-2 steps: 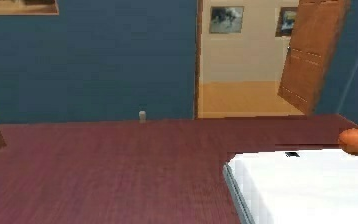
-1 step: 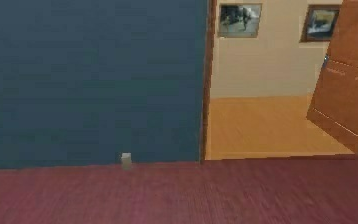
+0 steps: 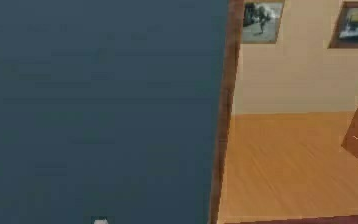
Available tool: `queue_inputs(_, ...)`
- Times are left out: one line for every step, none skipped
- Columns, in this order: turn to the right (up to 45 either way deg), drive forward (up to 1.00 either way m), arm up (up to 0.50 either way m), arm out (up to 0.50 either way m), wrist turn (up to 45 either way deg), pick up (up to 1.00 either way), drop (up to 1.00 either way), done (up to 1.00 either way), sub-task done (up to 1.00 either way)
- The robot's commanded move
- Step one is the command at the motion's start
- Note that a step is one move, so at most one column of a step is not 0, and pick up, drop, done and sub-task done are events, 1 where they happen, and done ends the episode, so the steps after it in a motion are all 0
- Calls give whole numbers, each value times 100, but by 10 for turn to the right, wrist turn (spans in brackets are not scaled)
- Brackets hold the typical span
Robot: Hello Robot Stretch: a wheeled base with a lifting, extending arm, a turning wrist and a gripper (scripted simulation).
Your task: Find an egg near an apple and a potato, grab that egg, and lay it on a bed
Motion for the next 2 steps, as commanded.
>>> queue_inputs(270,0,0,0,0,0,0,0,0)
queue_inputs(0,60,0,0,0,0,0,0,0)
